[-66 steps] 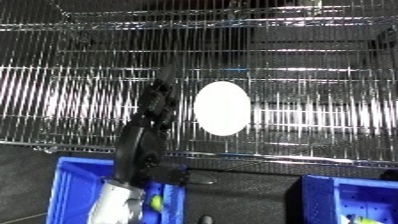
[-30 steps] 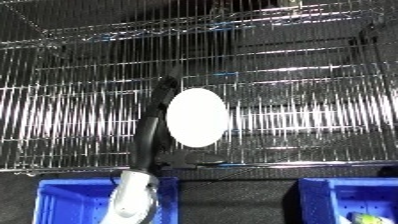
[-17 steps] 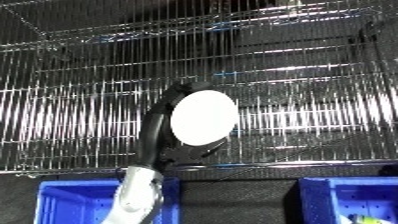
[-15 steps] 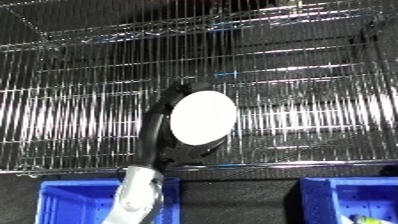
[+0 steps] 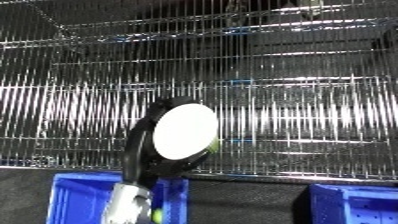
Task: Pick up the object and place it into the box
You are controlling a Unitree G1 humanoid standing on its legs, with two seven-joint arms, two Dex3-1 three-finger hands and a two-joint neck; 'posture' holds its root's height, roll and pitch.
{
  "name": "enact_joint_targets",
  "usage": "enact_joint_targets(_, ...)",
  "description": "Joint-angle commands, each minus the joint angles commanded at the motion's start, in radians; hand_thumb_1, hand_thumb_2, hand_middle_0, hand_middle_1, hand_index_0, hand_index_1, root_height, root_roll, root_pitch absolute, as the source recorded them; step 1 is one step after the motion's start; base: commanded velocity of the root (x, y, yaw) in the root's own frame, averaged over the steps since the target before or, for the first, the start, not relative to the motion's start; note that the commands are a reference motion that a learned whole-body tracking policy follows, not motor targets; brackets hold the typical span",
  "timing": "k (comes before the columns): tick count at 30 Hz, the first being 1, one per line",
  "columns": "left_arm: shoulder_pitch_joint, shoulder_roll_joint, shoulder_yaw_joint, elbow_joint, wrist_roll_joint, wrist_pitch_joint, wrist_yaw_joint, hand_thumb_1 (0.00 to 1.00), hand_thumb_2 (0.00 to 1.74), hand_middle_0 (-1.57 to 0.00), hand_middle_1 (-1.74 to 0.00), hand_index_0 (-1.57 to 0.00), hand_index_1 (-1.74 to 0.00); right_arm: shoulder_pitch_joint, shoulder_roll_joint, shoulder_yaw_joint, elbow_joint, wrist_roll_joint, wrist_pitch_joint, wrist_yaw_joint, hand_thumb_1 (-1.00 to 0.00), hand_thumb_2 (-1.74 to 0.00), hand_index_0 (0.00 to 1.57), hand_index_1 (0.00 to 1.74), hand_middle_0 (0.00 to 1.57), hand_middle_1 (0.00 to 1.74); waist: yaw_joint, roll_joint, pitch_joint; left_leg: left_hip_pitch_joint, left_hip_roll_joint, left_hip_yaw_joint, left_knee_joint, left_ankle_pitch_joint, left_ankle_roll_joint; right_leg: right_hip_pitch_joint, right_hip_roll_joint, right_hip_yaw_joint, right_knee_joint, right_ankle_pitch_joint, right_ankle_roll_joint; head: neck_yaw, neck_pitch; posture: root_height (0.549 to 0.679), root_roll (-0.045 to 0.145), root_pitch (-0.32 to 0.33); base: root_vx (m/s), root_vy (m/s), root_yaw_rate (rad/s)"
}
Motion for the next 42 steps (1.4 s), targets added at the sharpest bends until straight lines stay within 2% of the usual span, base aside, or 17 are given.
enact_joint_targets(5,0.158,-0.029,0.066,-0.149,-0.098,-0.034,-0.05,0.75,1.3,-1.18,-1.3,-1.18,-1.3,0.038,-0.003,-0.038,0.01,0.009,-0.011,-0.007,0.0,0.0,0.0,0.0,0.0,0.0,0.041,0.026,0.0,0.003,-0.025,-0.017,0.012,-0.005,0.0058,0.01,-0.0167,-0.018,0.021,-0.016,-0.012,0.054,-0.014,0.648,0.028,0.122,-0.007,-0.006,0.202)
enact_joint_targets(10,0.287,-0.037,0.133,-0.268,-0.097,-0.118,-0.028,0.75,1.3,-1.18,-1.3,-1.18,-1.3,0.074,-0.011,-0.072,0.033,0.022,-0.022,0.006,0.0,0.0,0.0,0.0,0.0,0.0,0.081,0.046,0.0,0.004,-0.048,-0.036,0.007,-0.001,0.0091,0.021,-0.0261,-0.038,0.032,-0.03,-0.0216,0.091,-0.019,0.648,0.032,0.12,-0.018,-0.008,0.191)
enact_joint_targets(15,0.375,-0.025,0.211,-0.309,-0.059,-0.165,0.06,0.75,1.3,-1.18,-1.3,-1.18,-1.3,0.094,-0.012,-0.097,0.064,0.041,-0.026,0.025,0.0,0.0,0.0,0.0,0.0,0.0,0.116,0.059,0.0,0.008,-0.062,-0.053,-0.002,0.007,0.0086,0.036,-0.033,-0.058,0.04,-0.044,-0.0287,0.084,-0.034,0.649,0.035,0.116,-0.015,-0.022,0.184)
enact_joint_targets(20,0.438,-0.021,0.284,-0.206,-0.045,-0.19,0.162,0.75,1.3,-1.18,-1.3,-1.18,-1.3,0.1,-0.008,-0.118,0.106,0.047,-0.031,0.045,0.0,0.0,0.0,0.0,0.0,0.0,0.139,0.067,0.0,0.011,-0.072,-0.064,-0.007,0.018,0.007,0.05,-0.0399,-0.076,0.052,-0.058,-0.0347,0.029,-0.055,0.648,0.037,0.108,-0.007,-0.019,0.156)
enact_joint_targets(23,0.468,-0.018,0.313,-0.08,-0.015,-0.21,0.221,0.75,1.3,-1.18,-1.3,-1.18,-1.3,0.097,-0.009,-0.124,0.126,0.046,-0.029,0.054,0.0,0.0,0.0,0.0,0.0,0.0,0.147,0.068,0.0,0.014,-0.072,-0.066,-0.013,0.026,0.0054,0.057,-0.0418,-0.084,0.056,-0.067,-0.0386,-0.023,-0.08,0.648,0.037,0.104,0.001,-0.011,0.084)
enact_joint_targets(26,0.49,-0.012,0.322,0.043,0.009,-0.213,0.268,0.75,1.3,-1.18,-1.3,-1.18,-1.3,0.091,-0.011,-0.119,0.135,0.049,-0.019,0.055,0.0,0.0,0.0,0.0,0.0,0.0,0.15,0.065,0.0,0.015,-0.069,-0.064,-0.017,0.034,0.0036,0.062,-0.0406,-0.088,0.059,-0.077,-0.0438,-0.108,-0.148,0.647,0.037,0.102,0.005,0.0,0.044)
enact_joint_targets(29,0.504,-0.003,0.323,0.141,0.005,-0.19,0.28,0.75,1.3,-1.18,-1.3,-1.18,-1.3,0.086,-0.011,-0.103,0.143,0.036,-0.011,0.054,0.0,0.0,0.0,0.0,0.0,0.0,0.15,0.056,0.0,0.017,-0.061,-0.063,-0.021,0.041,0.0009,0.068,-0.0384,-0.089,0.065,-0.09,-0.0501,-0.229,-0.214,0.646,0.037,0.1,0.023,0.006,0.022)
enact_joint_targets(33,0.498,0.01,0.329,0.251,0.017,-0.147,0.253,0.75,1.3,-1.18,-1.3,-1.18,-1.3,0.096,-0.005,-0.074,0.154,0.008,-0.015,0.063,0.0,0.0,0.0,0.0,0.0,0.0,0.146,0.033,0.0,0.026,-0.048,-0.068,-0.034,0.049,-0.0013,0.079,-0.0328,-0.087,0.076,-0.108,-0.0567,-0.351,-0.266,0.645,0.035,0.094,0.049,-0.004,0.043)
enact_joint_targets(36,0.475,0.027,0.336,0.334,0.03,-0.117,0.226,0.75,1.3,-1.18,-1.3,-1.18,-1.3,0.111,-0.004,-0.063,0.165,0.0,-0.023,0.08,0.0,0.0,0.0,0.0,0.0,0.0,0.137,0.011,0.0,0.035,-0.038,-0.072,-0.046,0.055,-0.0028,0.089,-0.0255,-0.083,0.078,-0.117,-0.0604,-0.427,-0.269,0.645,0.034,0.089,0.047,0.002,0.015)
enact_joint_targets(39,0.444,0.044,0.336,0.42,0.033,-0.095,0.198,0.75,1.3,-1.18,-1.3,-1.18,-1.3,0.122,-0.014,-0.057,0.177,-0.009,-0.028,0.1,0.0,0.0,0.0,0.0,0.0,0.0,0.125,-0.006,0.0,0.042,-0.029,-0.071,-0.052,0.059,-0.0032,0.096,-0.0195,-0.078,0.073,-0.119,-0.0622,-0.506,-0.256,0.645,0.034,0.085,0.024,0.039,-0.033)
enact_joint_targets(42,0.405,0.064,0.332,0.519,0.035,-0.078,0.154,0.6,1.04,-0.94,-1.04,-0.94,-1.04,0.131,-0.026,-0.054,0.182,-0.013,-0.032,0.117,0.0,0.0,0.0,0.0,0.0,0.0,0.119,-0.02,0.0,0.047,-0.024,-0.069,-0.058,0.062,-0.0022,0.1,-0.0149,-0.074,0.065,-0.116,-0.0616,-0.542,-0.242,0.645,0.033,0.084,0.013,0.018,-0.027)
